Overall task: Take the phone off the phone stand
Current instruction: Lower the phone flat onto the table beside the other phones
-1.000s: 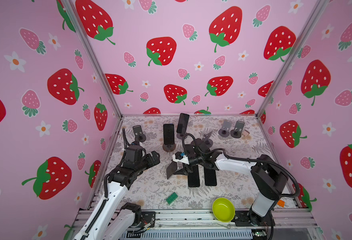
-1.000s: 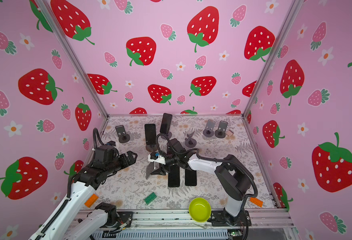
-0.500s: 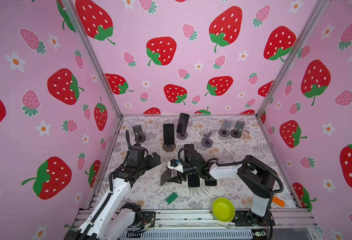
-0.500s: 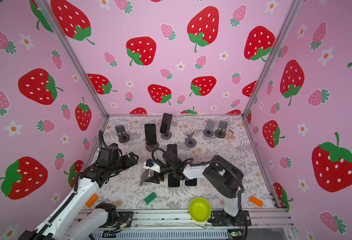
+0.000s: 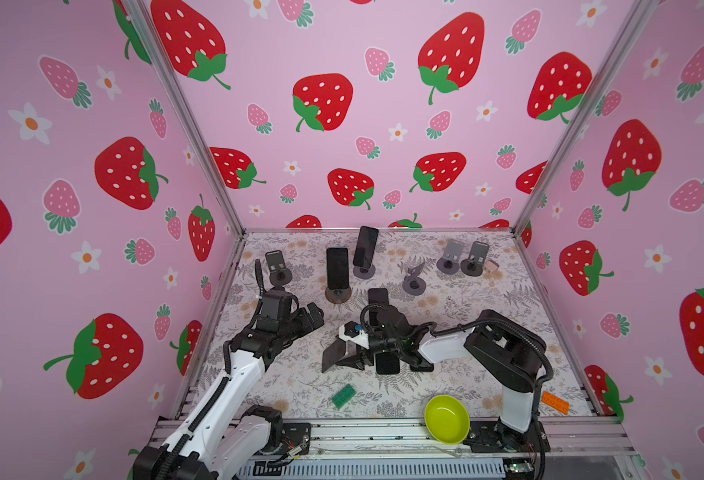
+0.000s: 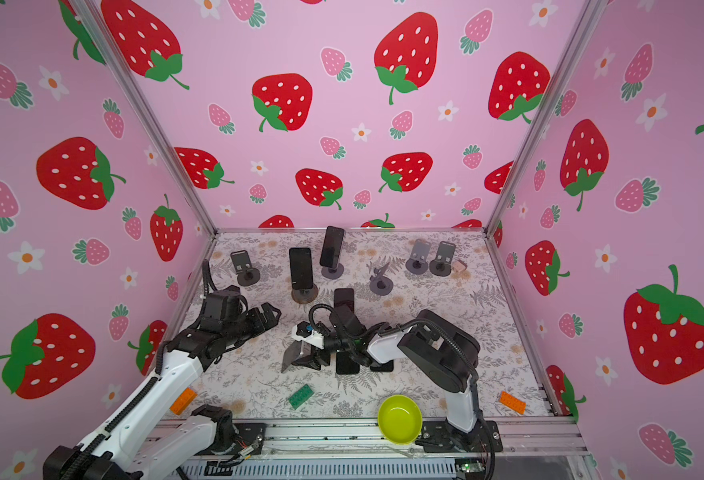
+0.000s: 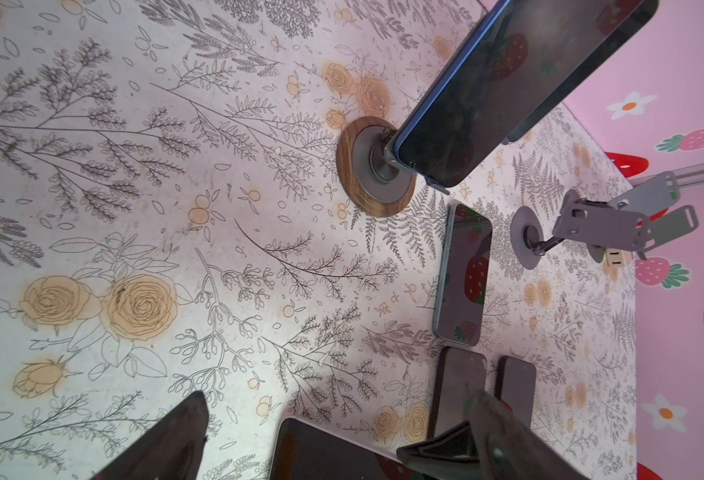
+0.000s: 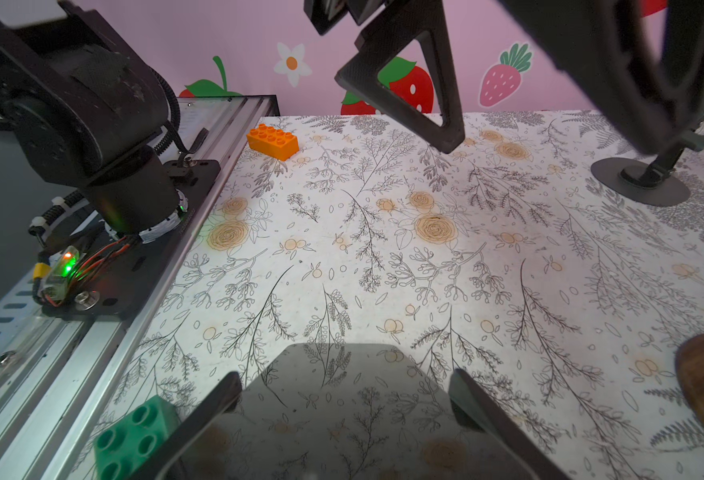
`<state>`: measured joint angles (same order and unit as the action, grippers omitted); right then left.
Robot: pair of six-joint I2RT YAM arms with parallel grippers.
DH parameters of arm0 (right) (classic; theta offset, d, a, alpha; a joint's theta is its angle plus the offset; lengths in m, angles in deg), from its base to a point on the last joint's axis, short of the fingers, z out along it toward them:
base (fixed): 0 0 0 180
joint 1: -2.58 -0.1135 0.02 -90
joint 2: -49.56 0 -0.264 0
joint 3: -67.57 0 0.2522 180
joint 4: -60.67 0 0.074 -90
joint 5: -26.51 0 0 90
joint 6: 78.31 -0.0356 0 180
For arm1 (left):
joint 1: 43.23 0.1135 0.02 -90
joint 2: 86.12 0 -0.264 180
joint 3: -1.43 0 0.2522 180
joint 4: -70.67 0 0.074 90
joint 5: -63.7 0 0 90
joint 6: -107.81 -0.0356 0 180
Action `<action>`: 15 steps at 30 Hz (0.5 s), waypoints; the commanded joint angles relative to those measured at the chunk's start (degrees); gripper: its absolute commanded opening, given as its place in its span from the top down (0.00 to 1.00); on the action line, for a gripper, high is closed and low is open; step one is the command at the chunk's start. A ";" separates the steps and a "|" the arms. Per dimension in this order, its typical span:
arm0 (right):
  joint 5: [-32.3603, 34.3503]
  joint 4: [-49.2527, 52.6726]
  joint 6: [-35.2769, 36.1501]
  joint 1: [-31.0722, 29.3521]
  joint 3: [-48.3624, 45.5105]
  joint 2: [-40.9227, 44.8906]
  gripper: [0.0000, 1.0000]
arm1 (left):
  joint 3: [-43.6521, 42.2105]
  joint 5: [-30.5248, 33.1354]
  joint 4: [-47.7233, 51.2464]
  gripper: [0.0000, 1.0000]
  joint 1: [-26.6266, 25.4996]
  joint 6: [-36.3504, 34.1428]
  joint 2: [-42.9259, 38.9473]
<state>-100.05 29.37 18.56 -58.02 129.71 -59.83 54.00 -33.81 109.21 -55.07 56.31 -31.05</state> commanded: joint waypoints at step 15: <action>0.08 -8.90 -3.62 -0.45 -2.76 -4.95 0.26 | -2.54 -2.42 -4.04 0.01 0.33 1.62 0.29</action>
<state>-99.96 21.24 16.05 -58.04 127.92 -63.06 51.86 -35.98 105.86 -55.07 57.17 -30.86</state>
